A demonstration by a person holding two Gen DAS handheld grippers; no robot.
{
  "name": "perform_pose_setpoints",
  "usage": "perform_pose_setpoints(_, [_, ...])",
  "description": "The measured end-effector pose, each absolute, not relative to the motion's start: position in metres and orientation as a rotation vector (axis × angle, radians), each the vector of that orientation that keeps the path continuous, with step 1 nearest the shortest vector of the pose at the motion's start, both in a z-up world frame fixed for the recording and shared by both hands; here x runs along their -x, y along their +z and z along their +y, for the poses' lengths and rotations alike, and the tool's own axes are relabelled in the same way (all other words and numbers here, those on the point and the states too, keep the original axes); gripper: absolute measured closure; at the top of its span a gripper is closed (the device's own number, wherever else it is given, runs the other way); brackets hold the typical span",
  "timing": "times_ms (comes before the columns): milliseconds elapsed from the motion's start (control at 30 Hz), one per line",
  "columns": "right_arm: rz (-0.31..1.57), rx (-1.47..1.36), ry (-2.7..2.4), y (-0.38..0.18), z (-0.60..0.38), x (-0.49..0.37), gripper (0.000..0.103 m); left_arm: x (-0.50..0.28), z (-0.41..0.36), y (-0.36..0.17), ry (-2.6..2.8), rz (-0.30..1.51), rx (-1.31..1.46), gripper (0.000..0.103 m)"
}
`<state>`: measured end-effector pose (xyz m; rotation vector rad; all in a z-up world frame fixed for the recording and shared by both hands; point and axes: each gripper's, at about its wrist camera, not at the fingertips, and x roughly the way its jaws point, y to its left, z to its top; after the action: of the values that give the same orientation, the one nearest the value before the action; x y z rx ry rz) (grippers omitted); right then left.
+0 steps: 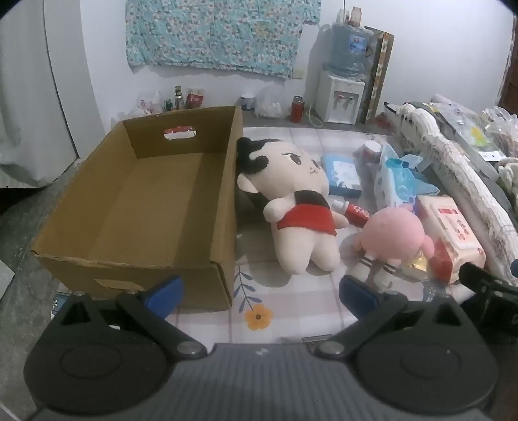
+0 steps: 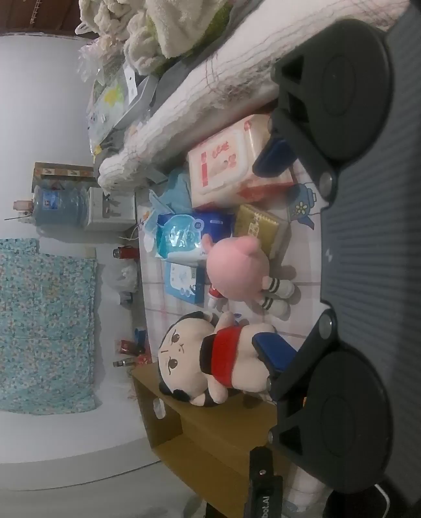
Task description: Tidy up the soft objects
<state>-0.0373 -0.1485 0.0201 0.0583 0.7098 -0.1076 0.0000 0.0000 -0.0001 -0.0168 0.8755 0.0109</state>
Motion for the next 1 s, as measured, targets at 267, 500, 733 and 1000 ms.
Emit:
perform_pose_setpoints(267, [0.756,-0.061,-0.109,0.02,-0.151,0.03,0.001,0.002,0.001,-0.005,0.004,0.881,0.024,0.0])
perform_pose_setpoints(500, [0.772,-0.031,-0.127,0.019,-0.148,0.026,0.001,-0.005,-0.007,-0.009,-0.009,0.895,0.015,0.0])
perform_pose_setpoints(733, [0.774,-0.029,-0.134,0.018,-0.152,0.024,0.001,-0.006,-0.01,-0.01,-0.018,0.9,0.011,0.0])
perform_pose_setpoints(1000, [0.78,-0.037,-0.138,0.015,-0.153,0.021,0.001,-0.009,-0.012,-0.011,-0.019,0.906,0.007,0.0])
